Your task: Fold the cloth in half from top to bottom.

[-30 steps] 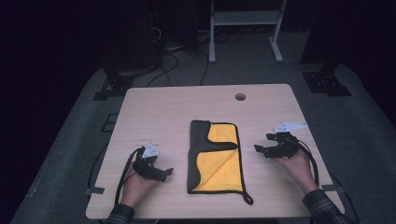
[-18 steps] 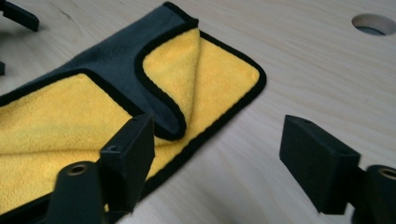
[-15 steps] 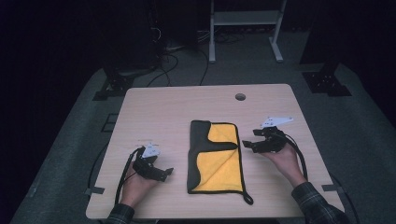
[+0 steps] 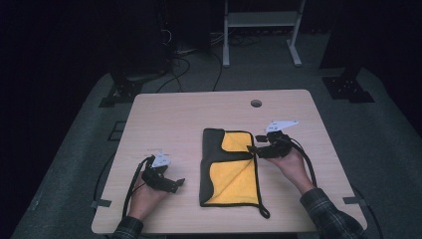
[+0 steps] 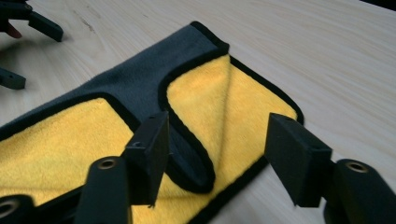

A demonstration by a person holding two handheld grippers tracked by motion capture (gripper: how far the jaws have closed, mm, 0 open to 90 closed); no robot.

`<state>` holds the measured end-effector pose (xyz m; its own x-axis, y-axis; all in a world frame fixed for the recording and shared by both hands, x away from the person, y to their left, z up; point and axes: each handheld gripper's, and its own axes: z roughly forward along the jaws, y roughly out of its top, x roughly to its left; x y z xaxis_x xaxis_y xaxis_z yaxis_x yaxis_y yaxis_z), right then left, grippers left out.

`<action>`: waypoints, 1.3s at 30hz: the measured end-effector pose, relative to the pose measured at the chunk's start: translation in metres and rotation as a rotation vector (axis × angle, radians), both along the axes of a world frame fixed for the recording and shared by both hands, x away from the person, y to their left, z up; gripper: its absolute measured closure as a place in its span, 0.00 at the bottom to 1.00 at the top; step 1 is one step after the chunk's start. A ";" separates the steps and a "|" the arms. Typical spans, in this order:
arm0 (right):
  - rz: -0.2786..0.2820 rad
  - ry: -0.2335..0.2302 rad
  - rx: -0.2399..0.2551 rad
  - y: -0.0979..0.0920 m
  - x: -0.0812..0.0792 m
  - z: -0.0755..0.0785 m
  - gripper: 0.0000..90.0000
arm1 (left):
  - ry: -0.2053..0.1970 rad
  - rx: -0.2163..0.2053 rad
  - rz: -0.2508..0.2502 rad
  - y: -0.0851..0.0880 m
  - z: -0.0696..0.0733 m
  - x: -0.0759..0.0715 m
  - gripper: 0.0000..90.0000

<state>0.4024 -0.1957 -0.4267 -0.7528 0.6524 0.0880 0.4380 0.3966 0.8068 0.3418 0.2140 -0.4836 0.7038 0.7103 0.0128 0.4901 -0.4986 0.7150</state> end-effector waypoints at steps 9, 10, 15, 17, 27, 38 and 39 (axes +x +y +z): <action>0.058 0.009 -0.034 0.029 0.008 -0.013 0.55 | 0.000 0.002 -0.001 0.000 0.000 0.000 0.00; 0.063 0.010 -0.034 0.032 0.009 -0.013 0.56 | 0.000 0.003 -0.001 0.000 0.000 0.000 0.00; 0.081 0.010 -0.025 0.047 0.014 -0.013 0.59 | 0.000 0.003 -0.001 0.000 0.000 0.000 0.00; 0.094 0.011 -0.023 0.052 0.017 -0.014 0.61 | 0.000 0.003 -0.001 0.000 0.000 0.000 0.00; 0.131 0.020 -0.049 0.083 0.026 -0.022 0.66 | 0.000 0.003 -0.001 0.000 0.000 0.000 0.00; 0.123 0.031 -0.131 0.099 0.033 -0.041 0.66 | 0.000 0.002 -0.001 0.000 0.000 0.000 0.00; 0.124 0.031 -0.138 0.099 0.034 -0.042 0.67 | 0.001 0.002 -0.001 0.000 0.000 0.000 0.00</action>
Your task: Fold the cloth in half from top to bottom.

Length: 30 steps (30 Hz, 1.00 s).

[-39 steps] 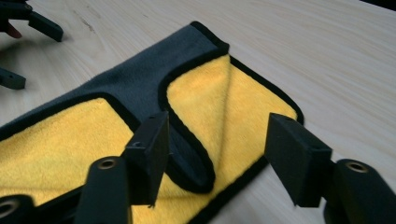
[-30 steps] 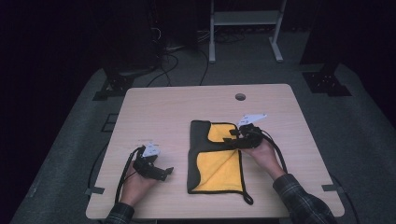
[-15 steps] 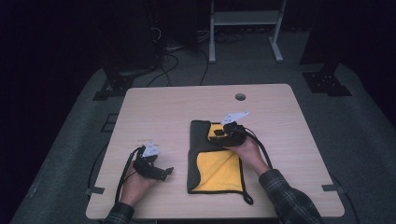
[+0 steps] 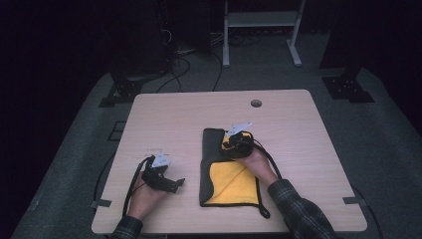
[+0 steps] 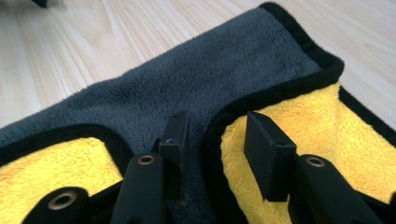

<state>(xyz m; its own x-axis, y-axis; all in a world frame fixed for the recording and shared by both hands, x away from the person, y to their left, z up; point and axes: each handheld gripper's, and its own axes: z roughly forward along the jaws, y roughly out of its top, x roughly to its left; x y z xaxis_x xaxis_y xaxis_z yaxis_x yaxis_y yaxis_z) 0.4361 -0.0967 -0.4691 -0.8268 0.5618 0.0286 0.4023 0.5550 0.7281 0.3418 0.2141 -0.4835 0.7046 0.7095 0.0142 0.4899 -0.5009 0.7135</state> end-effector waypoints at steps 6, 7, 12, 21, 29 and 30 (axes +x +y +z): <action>-0.015 -0.030 -0.033 0.003 -0.002 -0.002 0.78 | 0.000 0.000 0.000 0.000 0.000 0.000 0.00; -0.015 -0.033 -0.035 0.003 -0.002 -0.002 0.80 | 0.000 0.000 0.000 0.000 0.000 0.000 0.00; -0.011 -0.049 -0.041 0.003 -0.004 0.001 0.93 | 0.000 0.000 0.000 0.000 0.000 0.000 0.00; -0.033 -0.067 0.029 -0.010 -0.003 0.020 0.95 | -0.001 0.001 0.000 0.000 0.000 0.000 0.00; -0.082 -0.077 0.075 -0.028 0.004 0.030 0.95 | 0.000 0.000 0.000 0.000 0.000 0.000 0.00; -0.093 -0.075 0.078 -0.030 0.005 0.032 0.95 | 0.000 0.000 0.000 0.000 0.000 0.000 0.00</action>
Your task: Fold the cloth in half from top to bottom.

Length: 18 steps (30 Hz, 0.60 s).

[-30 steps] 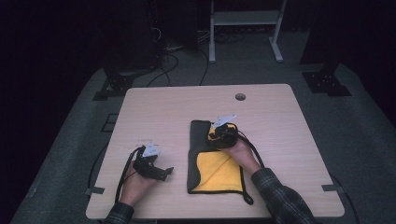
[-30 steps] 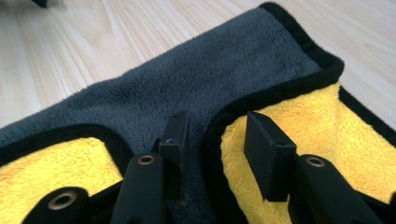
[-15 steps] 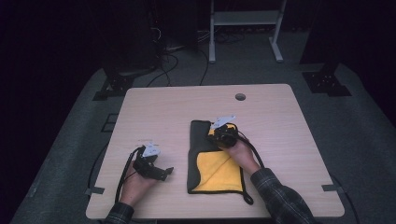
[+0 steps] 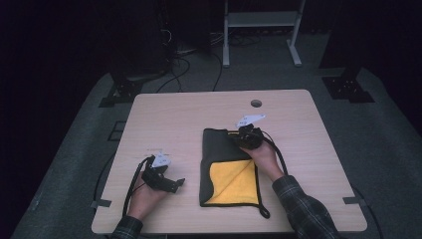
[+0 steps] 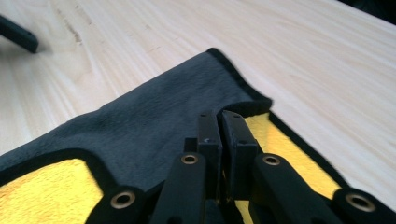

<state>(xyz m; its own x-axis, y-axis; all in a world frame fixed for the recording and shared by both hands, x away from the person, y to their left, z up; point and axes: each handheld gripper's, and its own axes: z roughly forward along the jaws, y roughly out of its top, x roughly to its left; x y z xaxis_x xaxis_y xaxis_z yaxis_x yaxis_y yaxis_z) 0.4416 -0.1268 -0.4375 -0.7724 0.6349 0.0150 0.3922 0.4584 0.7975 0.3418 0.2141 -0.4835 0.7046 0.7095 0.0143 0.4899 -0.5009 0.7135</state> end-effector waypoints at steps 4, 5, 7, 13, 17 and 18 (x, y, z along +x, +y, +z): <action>-0.031 0.000 0.015 -0.009 0.007 0.003 0.95 | 0.000 0.000 0.000 0.000 0.000 0.000 0.00; -0.037 0.000 0.013 -0.011 0.009 0.004 0.95 | 0.000 0.000 0.000 0.000 0.000 0.000 0.00; -0.054 -0.002 0.009 -0.014 0.013 0.004 0.95 | -0.001 0.000 0.000 0.000 0.000 0.000 0.00; -0.094 0.004 0.000 -0.023 0.025 0.006 0.95 | -0.003 -0.002 0.001 0.000 0.000 0.000 0.00; -0.132 0.010 -0.014 -0.028 0.031 0.004 0.95 | -0.002 -0.002 0.001 0.000 0.000 0.000 0.00; -0.140 0.015 -0.015 -0.030 0.032 0.002 0.95 | -0.003 -0.002 0.000 0.000 0.000 0.000 0.00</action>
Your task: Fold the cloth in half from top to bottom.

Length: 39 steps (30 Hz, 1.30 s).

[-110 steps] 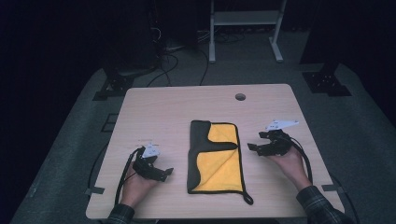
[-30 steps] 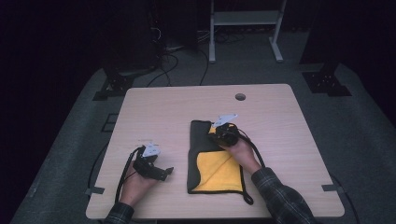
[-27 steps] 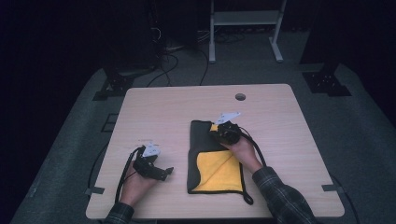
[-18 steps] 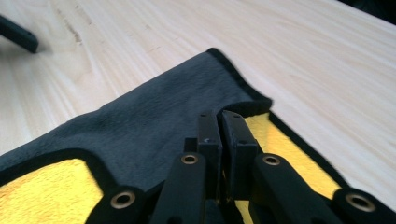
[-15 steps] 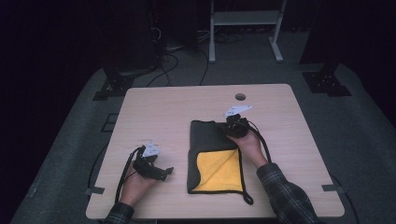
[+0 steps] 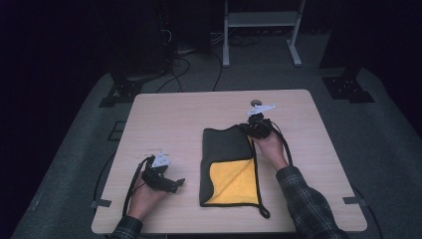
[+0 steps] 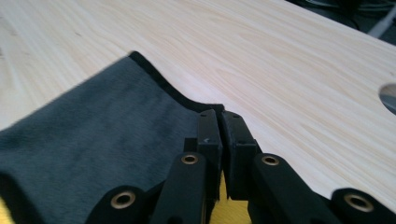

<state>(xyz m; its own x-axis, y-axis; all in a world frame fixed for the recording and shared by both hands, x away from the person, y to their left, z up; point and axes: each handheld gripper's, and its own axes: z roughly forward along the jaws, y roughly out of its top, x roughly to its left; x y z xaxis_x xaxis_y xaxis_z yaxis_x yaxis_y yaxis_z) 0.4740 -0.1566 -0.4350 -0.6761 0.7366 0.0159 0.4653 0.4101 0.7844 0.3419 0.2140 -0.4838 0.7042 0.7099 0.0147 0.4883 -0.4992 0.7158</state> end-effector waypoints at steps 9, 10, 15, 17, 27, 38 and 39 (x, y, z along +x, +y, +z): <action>-0.068 0.061 -0.034 -0.014 0.009 -0.013 0.95 | 0.000 0.000 0.000 0.000 0.000 0.000 0.00; -0.073 0.067 -0.035 -0.015 0.010 -0.015 0.95 | 0.000 0.000 0.000 0.000 0.000 0.000 0.00; -0.087 0.088 -0.049 -0.019 0.014 -0.028 0.95 | 0.000 0.000 0.002 0.000 0.000 0.000 0.00; -0.097 0.094 -0.043 -0.021 0.015 -0.034 0.95 | 0.001 0.001 0.001 0.000 0.000 0.000 0.00; -0.180 0.053 -0.004 -0.041 0.011 -0.027 0.73 | 0.002 0.002 0.001 0.000 0.000 0.000 0.00; -0.059 0.064 0.052 -0.042 -0.024 -0.011 0.70 | 0.003 0.002 0.000 0.000 0.000 0.000 0.00; -0.051 0.065 0.051 -0.040 -0.026 -0.011 0.70 | 0.002 0.002 0.000 0.000 0.000 0.000 0.00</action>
<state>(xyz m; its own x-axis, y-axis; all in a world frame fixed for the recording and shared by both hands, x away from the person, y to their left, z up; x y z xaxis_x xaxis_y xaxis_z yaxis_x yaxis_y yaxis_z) 0.4476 -0.1968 -0.4456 -0.6344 0.7669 0.0969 0.5346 0.3448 0.7715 0.3415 0.2141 -0.4836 0.7039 0.7101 0.0145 0.4903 -0.5006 0.7135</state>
